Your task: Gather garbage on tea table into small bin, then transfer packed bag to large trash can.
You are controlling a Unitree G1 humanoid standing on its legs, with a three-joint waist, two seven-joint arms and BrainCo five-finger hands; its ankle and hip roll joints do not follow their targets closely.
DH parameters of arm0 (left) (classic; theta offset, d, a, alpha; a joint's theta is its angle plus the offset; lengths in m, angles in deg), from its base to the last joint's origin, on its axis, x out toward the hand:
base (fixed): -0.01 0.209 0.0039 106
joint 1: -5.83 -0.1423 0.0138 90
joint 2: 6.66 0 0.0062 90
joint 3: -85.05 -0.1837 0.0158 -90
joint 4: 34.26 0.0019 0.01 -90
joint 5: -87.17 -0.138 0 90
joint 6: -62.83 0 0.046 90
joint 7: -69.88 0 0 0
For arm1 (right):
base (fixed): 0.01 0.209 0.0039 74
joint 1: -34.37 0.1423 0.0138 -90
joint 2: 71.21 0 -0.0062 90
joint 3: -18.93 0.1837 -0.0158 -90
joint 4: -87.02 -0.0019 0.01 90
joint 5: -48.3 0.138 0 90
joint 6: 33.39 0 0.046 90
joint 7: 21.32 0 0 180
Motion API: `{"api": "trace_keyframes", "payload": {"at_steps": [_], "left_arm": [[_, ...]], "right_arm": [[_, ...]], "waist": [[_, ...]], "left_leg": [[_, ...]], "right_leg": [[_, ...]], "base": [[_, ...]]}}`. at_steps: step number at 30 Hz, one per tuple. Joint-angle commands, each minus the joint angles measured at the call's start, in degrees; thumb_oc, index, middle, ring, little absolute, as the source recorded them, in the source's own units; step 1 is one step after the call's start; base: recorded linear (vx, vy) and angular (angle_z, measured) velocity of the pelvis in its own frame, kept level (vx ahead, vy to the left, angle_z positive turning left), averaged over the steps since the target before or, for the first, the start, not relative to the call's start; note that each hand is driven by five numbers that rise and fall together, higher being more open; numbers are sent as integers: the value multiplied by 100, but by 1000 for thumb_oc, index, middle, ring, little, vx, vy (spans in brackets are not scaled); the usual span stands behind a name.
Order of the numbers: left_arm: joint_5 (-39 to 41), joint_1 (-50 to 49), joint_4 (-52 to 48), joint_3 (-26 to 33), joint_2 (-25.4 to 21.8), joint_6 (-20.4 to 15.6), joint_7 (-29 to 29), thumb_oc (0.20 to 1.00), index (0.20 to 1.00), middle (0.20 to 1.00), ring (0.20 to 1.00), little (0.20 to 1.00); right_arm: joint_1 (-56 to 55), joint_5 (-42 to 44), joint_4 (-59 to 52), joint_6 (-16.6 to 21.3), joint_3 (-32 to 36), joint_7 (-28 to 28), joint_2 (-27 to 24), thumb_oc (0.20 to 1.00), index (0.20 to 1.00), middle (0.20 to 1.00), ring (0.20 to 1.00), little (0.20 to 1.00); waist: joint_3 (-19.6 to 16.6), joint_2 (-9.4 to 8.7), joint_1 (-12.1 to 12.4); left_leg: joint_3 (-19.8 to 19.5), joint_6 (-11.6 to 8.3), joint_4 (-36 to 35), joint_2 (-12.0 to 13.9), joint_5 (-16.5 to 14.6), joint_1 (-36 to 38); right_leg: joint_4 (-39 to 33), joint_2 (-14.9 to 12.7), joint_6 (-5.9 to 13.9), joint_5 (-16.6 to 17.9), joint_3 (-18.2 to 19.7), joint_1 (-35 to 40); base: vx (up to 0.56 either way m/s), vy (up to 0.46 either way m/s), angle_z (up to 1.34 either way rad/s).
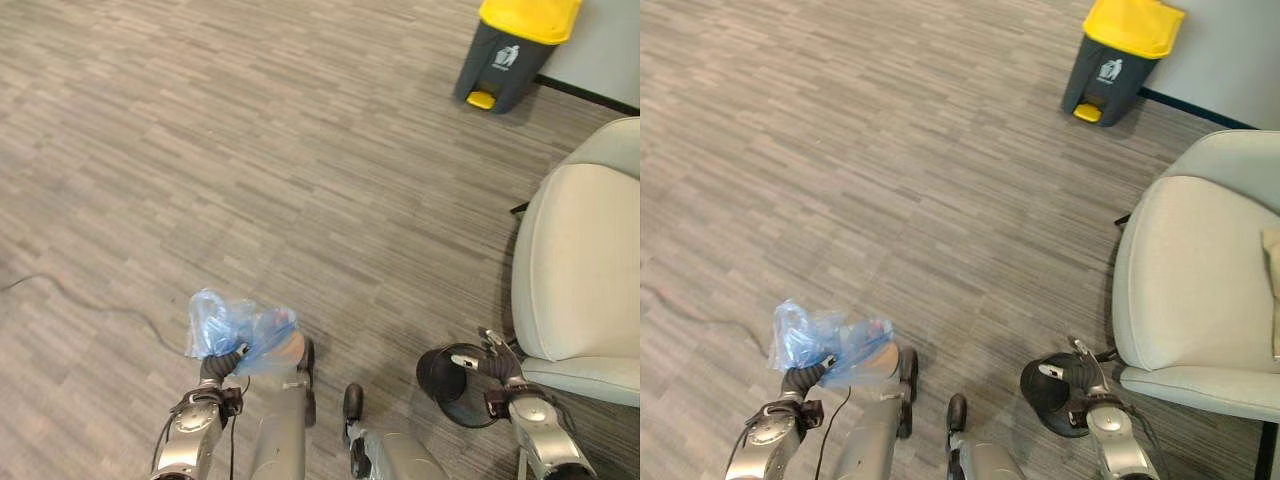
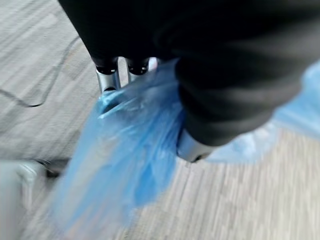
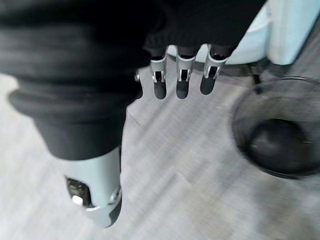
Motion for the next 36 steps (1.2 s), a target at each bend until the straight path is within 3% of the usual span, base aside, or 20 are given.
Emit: {"api": "trace_keyframes", "payload": {"at_steps": [1, 3, 8, 14, 16, 18, 19, 24, 26, 30, 31, 32, 34, 35, 36], "left_arm": [[-177, 73, -237, 129, -404, -259, 56, 200, 200, 200, 200, 200], [-186, -11, -277, 168, -409, -255, 23, 200, 200, 200, 200, 200], [-264, -183, -367, 299, -464, -240, -47, 200, 200, 200, 200, 200], [-278, -144, -388, 384, -607, -242, -7, 200, 200, 200, 200, 200], [-245, -127, -345, 399, -605, -249, 10, 200, 200, 200, 200, 200], [-166, -154, -380, 437, -621, -271, 43, 200, 200, 200, 200, 200], [-166, -155, -381, 437, -619, -271, 42, 200, 200, 200, 200, 200], [-119, -175, -324, 477, -605, -285, 31, 200, 200, 200, 200, 200], [-115, -149, -309, 441, -594, -297, 28, 200, 200, 200, 200, 200], [-148, -219, -350, 422, -585, -273, -41, 200, 200, 200, 200, 200], [-147, -235, -333, 416, -552, -268, -46, 200, 200, 200, 200, 200], [-126, -300, -318, 400, -502, -228, -109, 200, 200, 200, 200, 200], [-112, -294, -316, 343, -433, -214, -109, 200, 200, 200, 200, 200], [-112, -291, -315, 344, -434, -214, -109, 200, 200, 200, 200, 200], [-63, -267, -296, 310, -380, -196, -121, 200, 200, 200, 200, 200]], "right_arm": [[-438, 204, -439, 186, 20, 136, -139, 1000, 1000, 1000, 1000, 1000], [-443, 174, -458, 185, 9, 93, -126, 1000, 1000, 1000, 1000, 1000], [-437, 32, -551, 157, -55, -40, -20, 1000, 1000, 1000, 1000, 1000], [-213, 27, -594, 160, -157, -95, 70, 1000, 1000, 1000, 1000, 1000], [-175, 25, -610, 144, -189, -107, 83, 1000, 1000, 1000, 1000, 1000], [-80, 56, -615, 134, -230, -114, 60, 1000, 1000, 1000, 1000, 1000], [-81, 56, -616, 133, -231, -114, 58, 1000, 1000, 1000, 1000, 1000], [-48, 48, -722, 111, -272, -177, -14, 1000, 1000, 1000, 1000, 1000], [-120, 34, -849, 110, -257, -215, -49, 1000, 1000, 1000, 1000, 1000], [-253, 26, -893, 98, -217, -270, -90, 1000, 1000, 1000, 1000, 1000], [-285, 3, -889, 105, -210, -260, -119, 1000, 1000, 1000, 1000, 1000], [-416, -51, -915, 88, -154, -262, -171, 1000, 1000, 1000, 1000, 1000], [-449, -43, -896, 109, -116, -218, -243, 1000, 1000, 1000, 1000, 1000], [-446, -42, -896, 109, -116, -218, -241, 1000, 1000, 1000, 1000, 1000], [-512, -21, -898, 111, -48, -182, -307, 1000, 1000, 1000, 1000, 1000]], "waist": [[-275, -56, 106], [-319, -27, 165], [-441, -95, 237], [-423, -107, 281], [-398, -84, 274], [-331, -21, 259], [-326, -16, 257], [-157, 42, 116], [-129, 42, -1], [-204, 7, -45], [-226, 44, -57], [-348, 78, -114], [-398, 170, -178], [-409, 157, -190], [-442, 214, -253]], "left_leg": [[186, 32, -431, 77, 552, 983], [225, 63, -569, 117, 510, 1117], [198, 260, -254, -23, 254, 1202], [347, 560, -100, -171, -165, 1340], [371, 589, -113, -199, -290, 1480], [519, 585, -149, -125, -469, 1708], [517, 584, -145, -121, -479, 1715], [693, 424, -200, 82, -820, 2466], [575, 321, -212, 88, -913, 2746], [424, 173, -120, 136, -1039, 2979], [410, 86, -45, 270, -1007, 3006], [419, -70, 29, 540, -747, 3033], [413, -149, 249, 743, -571, 2993], [404, -146, 237, 726, -546, 2974], [516, -179, 479, 931, -352, 2956]], "right_leg": [[448, -516, 891, -195, 63, -288], [517, -455, 886, -332, 238, -152], [591, -732, 1031, -423, 599, 20], [1541, -897, 1207, -276, 911, -420], [1500, -931, 1217, -178, 829, -628], [1245, -1069, 1228, 33, 416, -1041], [1246, -1066, 1227, 28, 413, -1032], [752, -1502, 1331, 485, -559, -1545], [640, -1671, 1426, 706, -557, -1813], [689, -1667, 1435, 803, -439, -1693], [731, -1625, 1395, 774, -509, -1625], [765, -1539, 1297, 665, -633, -1534], [821, -1378, 1180, 482, -738, -1419], [807, -1395, 1179, 499, -744, -1431], [842, -1254, 1047, 295, -813, -1287]], "base": [[428, 121, -69], [403, 178, -69], [304, 206, -75], [186, 155, -20], [168, 69, -28], [195, 15, -33], [210, -21, -67], [276, -107, -35], [323, -239, -3], [301, -280, 59], [237, -334, 59], [316, -436, 51], [218, -303, 25], [195, -227, 41], [192, -206, 30]]}}
